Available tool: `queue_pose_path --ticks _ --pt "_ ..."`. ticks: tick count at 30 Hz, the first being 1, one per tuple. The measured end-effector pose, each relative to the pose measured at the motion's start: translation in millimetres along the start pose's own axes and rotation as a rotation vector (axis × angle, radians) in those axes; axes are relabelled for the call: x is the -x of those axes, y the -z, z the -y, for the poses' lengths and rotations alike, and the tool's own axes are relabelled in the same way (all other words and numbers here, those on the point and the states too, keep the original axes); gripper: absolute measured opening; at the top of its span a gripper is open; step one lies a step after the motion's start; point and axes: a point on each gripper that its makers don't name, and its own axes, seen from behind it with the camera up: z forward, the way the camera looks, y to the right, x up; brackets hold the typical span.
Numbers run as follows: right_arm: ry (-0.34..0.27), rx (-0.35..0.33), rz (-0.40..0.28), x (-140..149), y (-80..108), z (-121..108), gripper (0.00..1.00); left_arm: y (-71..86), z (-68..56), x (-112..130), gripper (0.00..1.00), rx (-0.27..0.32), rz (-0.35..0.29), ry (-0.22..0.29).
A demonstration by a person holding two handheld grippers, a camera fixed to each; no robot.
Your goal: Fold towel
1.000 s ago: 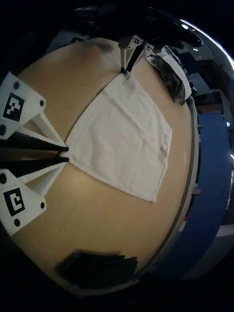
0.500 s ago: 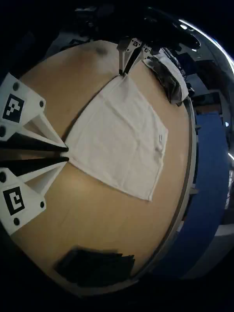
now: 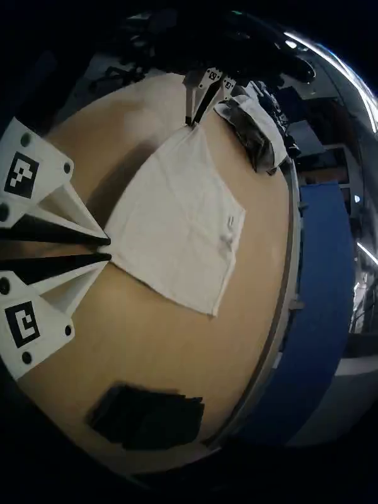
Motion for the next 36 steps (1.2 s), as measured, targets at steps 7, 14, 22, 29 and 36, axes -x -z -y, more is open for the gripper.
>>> queue_pose_path --ticks 7,14,22,29,36 --pt "-0.019 -0.007 -0.02 -9 21.2 6 0.1 20.6 -2.2 -8 0.1 0.001 0.003 0.026" --pt "-0.035 -0.017 -0.032 -15 40.6 14 0.1 38.4 -5.5 -9 0.1 0.005 0.021 0.062" --pt "-0.05 -0.016 -0.038 -19 54.2 17 0.1 50.1 -11.7 -8 0.1 0.015 0.032 0.067" --pt "-0.055 -0.015 -0.036 -20 54.7 17 0.1 50.0 -11.5 -9 0.1 0.014 0.039 0.077" --pt "-0.06 -0.01 -0.038 -27 51.6 12 0.1 50.2 -5.3 -14 0.1 0.01 0.055 0.119"
